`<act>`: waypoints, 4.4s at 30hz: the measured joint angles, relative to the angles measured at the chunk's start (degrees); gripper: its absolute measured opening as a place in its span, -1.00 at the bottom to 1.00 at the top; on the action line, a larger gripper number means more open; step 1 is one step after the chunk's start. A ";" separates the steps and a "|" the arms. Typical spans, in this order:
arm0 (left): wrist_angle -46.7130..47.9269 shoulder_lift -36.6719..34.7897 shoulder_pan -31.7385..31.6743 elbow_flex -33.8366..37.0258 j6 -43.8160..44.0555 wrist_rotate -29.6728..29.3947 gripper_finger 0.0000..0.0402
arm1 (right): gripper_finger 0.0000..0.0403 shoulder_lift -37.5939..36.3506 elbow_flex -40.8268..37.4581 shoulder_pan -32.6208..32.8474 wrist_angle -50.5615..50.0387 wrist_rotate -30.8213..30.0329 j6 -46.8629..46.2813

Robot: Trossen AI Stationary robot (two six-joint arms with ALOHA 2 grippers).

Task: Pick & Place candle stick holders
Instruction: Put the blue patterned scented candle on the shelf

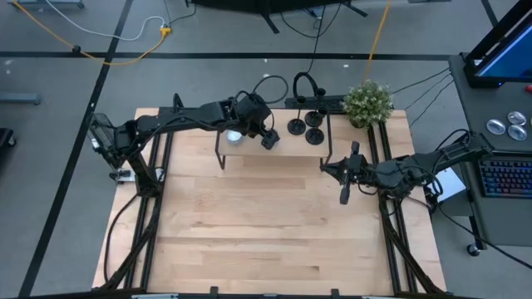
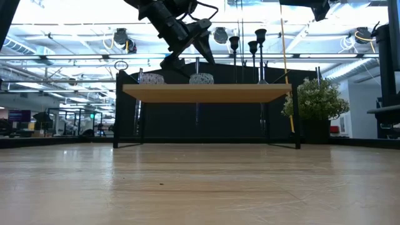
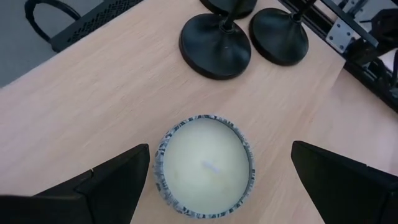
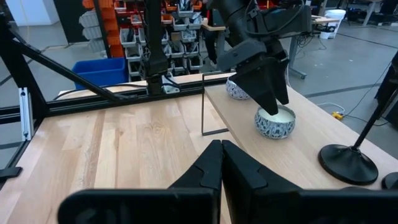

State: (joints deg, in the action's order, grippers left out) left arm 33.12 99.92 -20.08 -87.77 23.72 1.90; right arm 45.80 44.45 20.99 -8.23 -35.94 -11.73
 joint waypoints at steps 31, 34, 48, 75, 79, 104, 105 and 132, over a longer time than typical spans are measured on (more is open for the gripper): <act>1.30 1.52 0.28 0.00 -2.23 -0.66 0.98 | -1.00 0.02 0.00 -0.04 -0.20 -0.13 -0.88; 1.33 2.17 0.83 0.00 -2.34 -2.31 0.98 | -1.00 0.02 0.00 -0.04 -0.20 -0.20 -0.87; 2.38 4.42 3.22 0.00 -4.13 -11.68 0.98 | -1.00 0.02 0.00 -0.09 -0.20 -0.26 -1.14; -0.74 4.79 3.49 0.00 -8.63 -16.49 0.98 | -1.00 0.02 0.00 -2.27 -0.20 0.00 -1.29; -1.38 6.13 3.27 0.01 -8.47 -14.95 0.98 | -1.00 0.02 0.00 -2.27 -0.20 0.00 -1.31; -0.63 7.76 3.37 -0.15 -8.41 -15.27 0.91 | -1.00 0.00 -0.02 -2.27 -0.66 0.02 -3.04; -0.61 7.76 3.38 -0.15 -8.43 -15.27 0.86 | -1.00 0.00 -0.02 -2.27 -0.66 0.02 -3.04; 0.19 6.16 3.28 0.09 -9.09 -16.10 0.46 | -1.00 0.00 -0.02 -2.25 -0.68 0.00 -2.60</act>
State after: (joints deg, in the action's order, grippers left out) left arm 33.31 106.08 -16.80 -87.68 14.63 -14.20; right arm 45.80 44.42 18.74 -8.91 -35.94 -14.33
